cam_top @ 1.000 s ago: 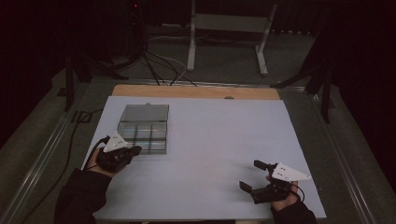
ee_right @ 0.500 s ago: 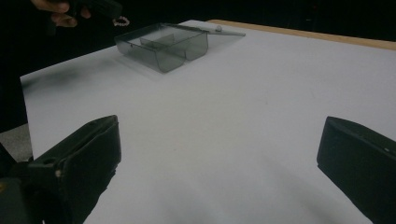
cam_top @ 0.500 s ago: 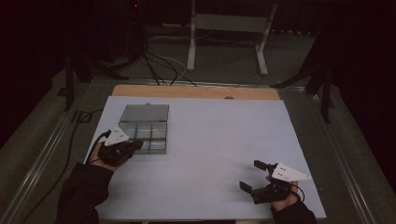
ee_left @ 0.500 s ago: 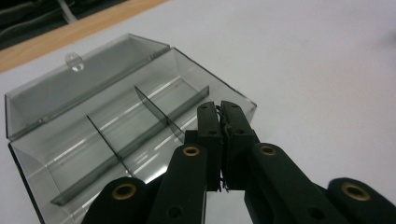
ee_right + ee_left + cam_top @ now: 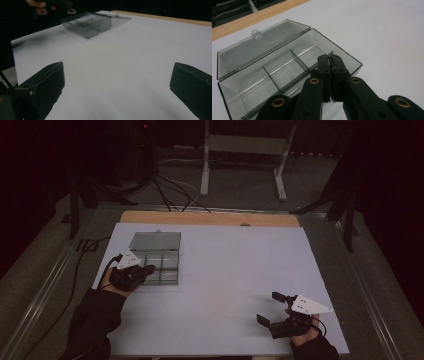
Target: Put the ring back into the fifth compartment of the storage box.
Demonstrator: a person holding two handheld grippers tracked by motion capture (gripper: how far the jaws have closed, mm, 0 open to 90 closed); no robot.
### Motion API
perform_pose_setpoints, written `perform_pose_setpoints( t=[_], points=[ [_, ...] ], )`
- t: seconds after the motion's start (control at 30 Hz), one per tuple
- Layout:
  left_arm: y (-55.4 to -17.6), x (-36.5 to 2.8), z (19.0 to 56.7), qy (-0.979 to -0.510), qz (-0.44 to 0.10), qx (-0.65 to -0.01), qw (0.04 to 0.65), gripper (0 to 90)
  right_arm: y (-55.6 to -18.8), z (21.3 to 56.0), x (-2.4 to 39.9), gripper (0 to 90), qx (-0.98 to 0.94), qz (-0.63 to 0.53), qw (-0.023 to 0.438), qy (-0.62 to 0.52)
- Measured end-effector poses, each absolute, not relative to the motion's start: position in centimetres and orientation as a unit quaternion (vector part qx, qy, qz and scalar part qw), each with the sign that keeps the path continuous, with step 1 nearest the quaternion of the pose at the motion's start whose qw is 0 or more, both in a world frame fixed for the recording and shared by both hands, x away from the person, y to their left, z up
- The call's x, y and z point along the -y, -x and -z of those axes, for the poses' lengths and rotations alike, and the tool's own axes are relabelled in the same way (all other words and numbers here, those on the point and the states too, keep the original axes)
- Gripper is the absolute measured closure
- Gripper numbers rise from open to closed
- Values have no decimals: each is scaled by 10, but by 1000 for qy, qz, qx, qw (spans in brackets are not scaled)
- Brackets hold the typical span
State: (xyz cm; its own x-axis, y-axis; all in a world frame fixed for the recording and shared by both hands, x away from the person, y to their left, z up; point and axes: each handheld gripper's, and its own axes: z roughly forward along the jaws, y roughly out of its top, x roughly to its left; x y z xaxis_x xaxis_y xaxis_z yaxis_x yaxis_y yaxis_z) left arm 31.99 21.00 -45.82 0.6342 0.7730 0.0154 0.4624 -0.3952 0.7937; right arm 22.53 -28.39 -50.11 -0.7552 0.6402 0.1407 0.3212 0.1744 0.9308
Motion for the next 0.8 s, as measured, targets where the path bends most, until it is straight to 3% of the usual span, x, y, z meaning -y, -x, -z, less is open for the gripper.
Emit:
perform_pose_setpoints(
  t=[0.8],
  points=[
    [-346,-219,483,-814,-164,-409,378,895,-224,501,285,0,-752,-559,142,-319]
  ],
)
